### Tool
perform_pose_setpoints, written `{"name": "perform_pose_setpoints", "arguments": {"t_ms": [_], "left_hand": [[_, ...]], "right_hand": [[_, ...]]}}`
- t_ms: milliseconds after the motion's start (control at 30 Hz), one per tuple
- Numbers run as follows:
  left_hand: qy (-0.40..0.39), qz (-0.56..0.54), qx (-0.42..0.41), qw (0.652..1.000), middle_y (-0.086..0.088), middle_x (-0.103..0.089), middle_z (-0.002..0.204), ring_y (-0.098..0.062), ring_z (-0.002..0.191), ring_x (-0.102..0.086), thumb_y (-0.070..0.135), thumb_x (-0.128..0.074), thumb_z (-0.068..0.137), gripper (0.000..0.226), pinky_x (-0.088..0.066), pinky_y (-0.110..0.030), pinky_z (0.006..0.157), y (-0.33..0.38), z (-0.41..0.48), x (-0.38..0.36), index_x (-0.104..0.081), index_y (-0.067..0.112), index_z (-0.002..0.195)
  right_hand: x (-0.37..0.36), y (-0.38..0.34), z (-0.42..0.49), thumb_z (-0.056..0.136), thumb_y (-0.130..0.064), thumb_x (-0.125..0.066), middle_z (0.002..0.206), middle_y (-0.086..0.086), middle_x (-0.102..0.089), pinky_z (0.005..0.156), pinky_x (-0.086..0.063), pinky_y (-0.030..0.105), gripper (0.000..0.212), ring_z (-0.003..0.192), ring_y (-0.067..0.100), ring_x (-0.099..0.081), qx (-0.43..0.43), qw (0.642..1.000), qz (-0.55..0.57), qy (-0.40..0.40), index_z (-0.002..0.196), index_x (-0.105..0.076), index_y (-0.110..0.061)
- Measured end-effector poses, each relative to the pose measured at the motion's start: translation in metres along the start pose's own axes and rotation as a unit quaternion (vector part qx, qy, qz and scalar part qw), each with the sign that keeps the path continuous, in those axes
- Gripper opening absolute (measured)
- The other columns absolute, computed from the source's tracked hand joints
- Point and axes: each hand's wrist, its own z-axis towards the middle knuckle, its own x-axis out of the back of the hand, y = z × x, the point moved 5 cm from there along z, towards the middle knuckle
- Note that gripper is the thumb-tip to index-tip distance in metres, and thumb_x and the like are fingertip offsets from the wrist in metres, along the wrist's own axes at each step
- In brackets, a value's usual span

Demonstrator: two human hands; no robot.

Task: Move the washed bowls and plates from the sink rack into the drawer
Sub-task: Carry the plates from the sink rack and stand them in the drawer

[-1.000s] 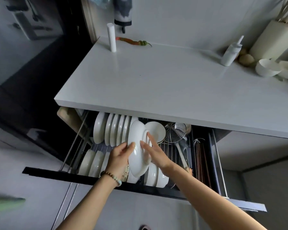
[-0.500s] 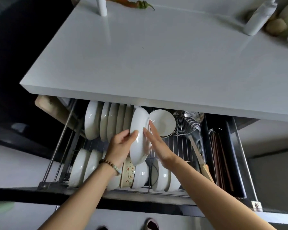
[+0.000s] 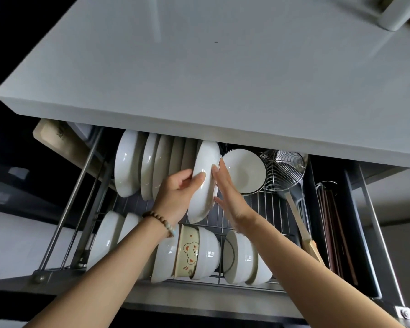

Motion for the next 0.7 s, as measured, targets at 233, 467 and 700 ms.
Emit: {"name": "perform_pose_setpoints", "arguments": {"t_ms": [233,467,700], "left_hand": [[0.011,-0.009,-0.003,1.0,-0.008,-0.053,0.077,-0.016,0.076,-0.044,0.026,-0.057,0.091,0.023,-0.037,-0.027,0.068,-0.005,0.013,-0.01,-0.062,0.005,0.083],[0.027,-0.024,-0.01,0.999,-0.003,-0.047,0.063,-0.017,0.067,-0.039,0.025,-0.057,0.092,0.026,-0.032,-0.029,0.064,-0.018,0.034,-0.021,-0.056,0.011,0.069],[0.044,-0.004,-0.018,0.999,-0.004,-0.048,0.07,-0.014,0.068,-0.042,0.021,-0.053,0.094,0.024,-0.035,-0.026,0.068,-0.03,0.052,-0.024,-0.059,-0.001,0.089]], "right_hand": [[0.01,0.006,0.021,0.072,-0.08,-0.046,0.16,-0.023,-0.016,0.122,-0.015,0.047,0.095,0.149,0.005,-0.014,-0.011,1.0,0.002,-0.004,0.153,-0.009,-0.048],[0.023,0.007,0.049,0.091,-0.068,-0.037,0.16,-0.021,-0.019,0.115,-0.018,0.038,0.073,0.148,0.006,-0.018,-0.02,1.0,-0.007,0.003,0.154,-0.011,-0.043],[0.038,0.019,0.062,0.093,-0.063,-0.043,0.151,-0.012,-0.043,0.098,-0.042,0.023,0.068,0.137,0.007,-0.041,0.001,0.999,-0.034,0.013,0.153,-0.028,-0.034]]}}
